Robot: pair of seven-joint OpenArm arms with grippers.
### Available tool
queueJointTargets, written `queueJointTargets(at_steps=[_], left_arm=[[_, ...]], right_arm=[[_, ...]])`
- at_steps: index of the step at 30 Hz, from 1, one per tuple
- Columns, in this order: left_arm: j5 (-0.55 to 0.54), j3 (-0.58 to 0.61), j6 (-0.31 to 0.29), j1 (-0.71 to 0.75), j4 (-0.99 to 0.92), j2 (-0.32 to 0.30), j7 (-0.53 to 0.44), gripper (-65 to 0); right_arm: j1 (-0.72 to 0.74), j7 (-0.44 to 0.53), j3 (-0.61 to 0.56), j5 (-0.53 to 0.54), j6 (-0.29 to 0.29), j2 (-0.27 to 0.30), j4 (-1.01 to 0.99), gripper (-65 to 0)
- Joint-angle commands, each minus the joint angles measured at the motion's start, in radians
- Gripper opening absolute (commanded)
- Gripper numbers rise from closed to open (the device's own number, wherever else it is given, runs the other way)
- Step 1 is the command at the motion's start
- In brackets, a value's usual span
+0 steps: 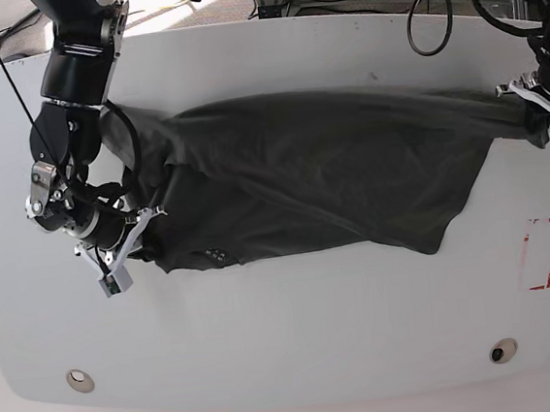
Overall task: Fold the T-shirt properly
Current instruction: 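Lift and swing the T-shirt with both grippers, then lower it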
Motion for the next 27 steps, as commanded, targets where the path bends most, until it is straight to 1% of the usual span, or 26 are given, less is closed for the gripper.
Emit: queueJointTargets(at_steps=[1,5,6,8,12,14,15,19,21,25,27], left_arm=[[-0.003,-0.010,0.003,-0.051,0.024,-0.021,-0.023,-65.0],[0.002,-0.005,0.003,-0.165,0.024,-0.024,-0.023,-65.0],[0.002,-0.005,0.003,-0.185,0.024,-0.033,-0.023,-65.0],[0.002,0.007,0.003,-0.240,0.020,-0.068,-0.023,-65.0],[0.004,0.078,0.004,-0.360,0.015,-0.116,-0.018,-65.0],[0.004,0.084,0.004,-0.406,0.015,-0.143,0.005,-65.0],[0.004,0.087,0.004,-0.458,0.013,-0.154,0.023,-65.0],[0.005,0.107,0.004,-0.628,-0.020,-0.165,0.077,-65.0],[0.017,0.112,0.004,-0.688,-0.022,-0.176,0.103,-65.0],[0.073,0.119,0.003,-0.768,-0.028,-0.189,0.119,-65.0],[0.077,0.135,0.003,-0.775,-0.028,-0.188,0.119,-65.0]], right_arm=[[0.089,0.004,0.002,0.019,0.004,0.049,0.027,-65.0],[0.174,0.004,-0.003,0.021,0.004,0.081,0.015,-65.0],[0.200,0.003,-0.003,0.021,0.004,0.092,0.013,-65.0],[0.257,0.001,-0.004,0.019,0.004,0.119,-0.010,-65.0],[0.376,0.000,-0.007,0.024,0.008,0.153,-0.074,-65.0],[0.422,0.000,-0.007,0.024,0.008,0.174,-0.079,-65.0],[0.455,0.000,-0.010,0.024,0.007,0.187,-0.082,-65.0],[0.594,-0.002,-0.095,0.025,0.007,0.220,-0.125,-65.0],[0.654,-0.026,-0.119,0.027,0.007,0.243,-0.123,-65.0],[0.735,-0.052,-0.122,0.027,0.013,0.254,-0.128,-65.0],[0.748,-0.054,-0.122,0.027,0.013,0.256,-0.125,-65.0]])
